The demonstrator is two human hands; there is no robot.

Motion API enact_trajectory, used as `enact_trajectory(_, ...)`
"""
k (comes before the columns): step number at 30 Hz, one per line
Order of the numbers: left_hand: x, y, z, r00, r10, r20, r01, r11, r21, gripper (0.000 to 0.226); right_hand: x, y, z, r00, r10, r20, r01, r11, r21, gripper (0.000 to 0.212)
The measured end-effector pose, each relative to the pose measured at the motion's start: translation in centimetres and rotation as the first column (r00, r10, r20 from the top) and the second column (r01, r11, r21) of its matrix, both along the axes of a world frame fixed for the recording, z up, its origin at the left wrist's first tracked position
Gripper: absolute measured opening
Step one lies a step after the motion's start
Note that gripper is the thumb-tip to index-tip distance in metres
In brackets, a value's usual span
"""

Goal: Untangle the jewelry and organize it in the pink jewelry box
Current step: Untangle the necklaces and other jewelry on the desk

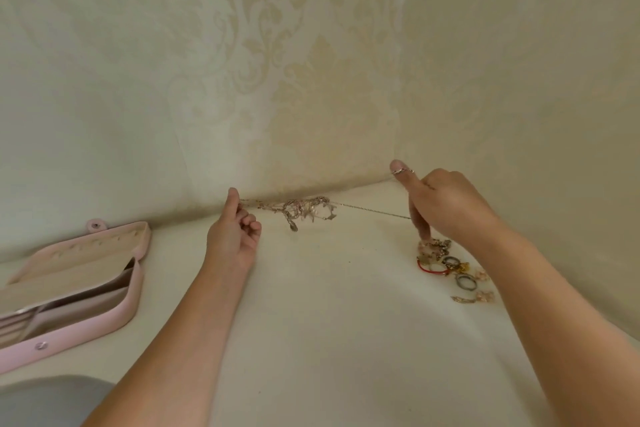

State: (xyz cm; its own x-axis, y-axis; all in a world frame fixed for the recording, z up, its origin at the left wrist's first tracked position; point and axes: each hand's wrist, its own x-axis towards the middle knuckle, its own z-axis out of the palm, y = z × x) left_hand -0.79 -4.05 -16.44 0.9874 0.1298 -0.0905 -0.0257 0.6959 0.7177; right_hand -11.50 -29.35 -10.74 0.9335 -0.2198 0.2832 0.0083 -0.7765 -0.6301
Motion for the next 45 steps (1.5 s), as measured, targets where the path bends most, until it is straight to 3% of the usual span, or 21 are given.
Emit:
enact_trajectory(4, 0.4, 0.2, 0.0, 0.999, 0.04, 0.017, -0.039, 0.998, -0.053, 0.032, 0.1, 0.9, -0.3, 1.0, -0.007, 0.01, 0.008, 0.995, -0.101, 0.08)
enact_trajectory(8, 0.0, 0.5, 0.6, 0.995, -0.081, 0.065, 0.091, 0.983, -0.161, 0.036, 0.2, 2.3, -0.7, 0.997, 0.065, 0.027, -0.056, 0.961, -0.272, 0.076)
enact_trajectory(10, -0.4, 0.4, 1.0, 0.986, -0.156, 0.06, 0.158, 0.987, -0.036, 0.04, 0.1, 2.7, -0.9, 0.997, 0.07, -0.018, -0.072, 0.946, -0.316, 0.072)
enact_trajectory(12, -0.9, 0.3, 1.4, 0.973, -0.226, 0.046, 0.212, 0.955, 0.205, 0.044, -0.4, 2.5, -0.8, 0.988, 0.063, -0.142, -0.108, 0.934, -0.339, 0.078)
enact_trajectory(13, -1.2, 0.1, 1.4, 0.964, -0.265, 0.032, 0.237, 0.906, 0.352, 0.046, -0.7, 2.3, -0.7, 0.976, 0.061, -0.209, -0.135, 0.924, -0.357, 0.086)
enact_trajectory(15, -1.9, -0.4, 1.1, 0.937, -0.349, -0.022, 0.282, 0.717, 0.638, 0.046, -1.5, 2.0, -0.2, 0.938, 0.038, -0.345, -0.181, 0.901, -0.393, 0.101)
enact_trajectory(17, -2.6, -1.1, 0.7, 0.906, -0.413, -0.093, 0.32, 0.524, 0.79, 0.047, -2.2, 1.7, 0.0, 0.892, -0.022, -0.451, -0.185, 0.894, -0.409, 0.103)
enact_trajectory(18, -2.8, -1.3, 0.5, 0.896, -0.43, -0.111, 0.327, 0.47, 0.82, 0.047, -2.3, 1.7, 0.2, 0.876, -0.058, -0.478, -0.172, 0.89, -0.423, 0.093)
enact_trajectory(20, -2.9, -1.5, 0.4, 0.899, -0.427, -0.095, 0.288, 0.415, 0.863, 0.044, -2.3, 1.7, 0.5, 0.873, -0.097, -0.478, -0.158, 0.871, -0.465, 0.055)
enact_trajectory(24, -2.5, -1.6, -0.2, 0.914, -0.404, 0.036, 0.075, 0.257, 0.964, 0.03, -1.7, 2.0, 0.7, 0.927, -0.121, -0.355, -0.076, 0.866, -0.495, 0.036)
enact_trajectory(26, -2.7, -2.3, -0.6, 0.886, -0.456, 0.089, 0.026, 0.24, 0.97, 0.014, -1.1, 2.6, 0.3, 0.96, -0.096, -0.263, -0.048, 0.869, -0.492, 0.024)
enact_trajectory(28, -3.1, -3.0, -0.7, 0.855, -0.51, 0.097, 0.037, 0.245, 0.969, 0.006, -0.3, 3.6, -0.8, 0.98, -0.018, -0.198, -0.065, 0.914, -0.4, 0.019)
enact_trajectory(31, -3.3, -3.3, -0.9, 0.832, -0.551, 0.06, 0.061, 0.198, 0.978, 0.011, 0.9, 4.7, -3.1, 0.961, 0.113, -0.253, -0.161, 0.97, -0.181, 0.024)
enact_trajectory(34, -3.5, -3.5, -1.0, 0.795, -0.607, 0.004, 0.089, 0.124, 0.988, 0.017, 1.6, 4.9, -4.2, 0.922, 0.191, -0.336, -0.222, 0.973, -0.055, 0.025)
enact_trajectory(37, -3.7, -3.7, -1.0, 0.779, -0.627, -0.008, 0.102, 0.114, 0.988, 0.016, 1.9, 4.6, -4.2, 0.904, 0.265, -0.337, -0.265, 0.963, 0.046, 0.015)
enact_trajectory(41, -3.6, -3.7, -1.0, 0.8, -0.6, -0.013, 0.161, 0.193, 0.968, 0.011, 1.9, 4.7, -4.0, 0.912, 0.351, -0.211, -0.263, 0.897, 0.356, 0.002)
enact_trajectory(45, -3.8, -3.5, -0.6, 0.785, -0.619, -0.013, 0.267, 0.32, 0.909, 0.006, 2.0, 4.4, -3.7, 0.893, 0.428, -0.14, -0.264, 0.75, 0.607, 0.008)
